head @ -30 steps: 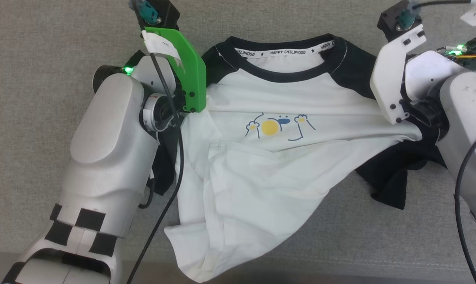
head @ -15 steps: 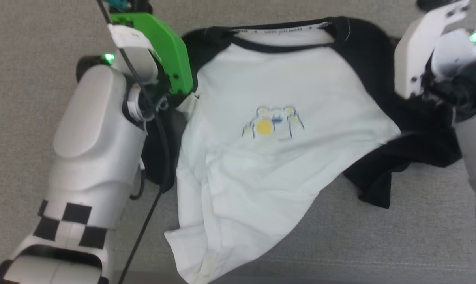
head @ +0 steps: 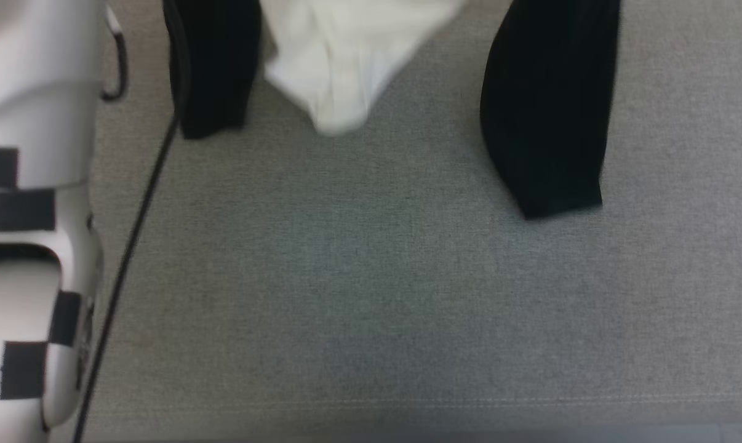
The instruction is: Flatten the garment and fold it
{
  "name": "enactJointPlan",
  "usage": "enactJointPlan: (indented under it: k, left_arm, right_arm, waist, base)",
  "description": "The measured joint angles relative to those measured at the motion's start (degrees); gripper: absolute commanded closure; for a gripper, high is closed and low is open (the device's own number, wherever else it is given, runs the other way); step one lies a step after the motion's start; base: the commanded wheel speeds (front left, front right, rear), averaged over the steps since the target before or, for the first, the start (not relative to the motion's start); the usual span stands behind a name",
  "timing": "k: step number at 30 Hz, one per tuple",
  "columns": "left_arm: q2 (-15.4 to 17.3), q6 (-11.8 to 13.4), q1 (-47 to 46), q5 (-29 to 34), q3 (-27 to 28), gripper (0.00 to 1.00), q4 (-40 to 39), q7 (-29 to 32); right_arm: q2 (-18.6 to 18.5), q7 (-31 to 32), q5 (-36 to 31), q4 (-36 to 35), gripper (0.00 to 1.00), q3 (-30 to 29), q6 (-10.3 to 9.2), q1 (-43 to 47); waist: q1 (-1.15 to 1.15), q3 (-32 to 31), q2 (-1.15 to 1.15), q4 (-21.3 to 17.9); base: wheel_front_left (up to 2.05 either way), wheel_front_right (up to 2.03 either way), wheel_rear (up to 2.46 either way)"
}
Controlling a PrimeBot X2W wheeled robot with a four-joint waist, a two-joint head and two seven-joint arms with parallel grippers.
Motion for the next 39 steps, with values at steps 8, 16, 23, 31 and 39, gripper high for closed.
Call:
enactJointPlan:
  k: [8,16,23,31,39]
  left_arm:
    - [0.91,0.48,-9.91,4.50,-1.36,1.00,1.53,-12.10]
    - [0.54,0.24,-10.79,4.26,-1.20,1.00,6.17,-15.24]
    - [-1.15,-0.66,-5.25,1.72,-1.08,1.00,10.96,-17.07]
    - [-2.21,-4.21,5.71,-1.52,-1.26,1.00,15.72,-18.63]
    - [-2.85,-8.90,27.25,-6.90,-0.78,1.00,14.22,-20.17]
  right_arm:
    - [2.75,-13.70,-6.25,5.08,1.00,-4.64,0.01,-12.39]
    - [2.79,-15.38,-6.12,10.89,1.00,-3.21,0.01,-14.18]
    - [0.62,-15.96,-1.34,11.60,1.00,2.09,0.01,-8.45]
    - [-3.13,-19.58,8.81,7.27,1.00,8.95,0.01,6.87]
    - [-6.28,-22.37,18.82,-0.64,1.00,12.32,0.02,32.38]
  waist:
    - [0.00,3.13,0.00,-1.56]
    - [0.00,6.92,0.00,-2.01]
    - [0.01,10.30,0.00,-1.33]
    - [0.01,7.63,0.00,0.09]
    - [-0.01,-1.08,0.00,1.33]
  base:
    - [0.00,0.00,0.00]
    - [0.00,0.00,0.00]
    - [0.00,0.00,0.00]
    - [0.00,0.00,0.00]
    - [0.00,0.00,0.00]
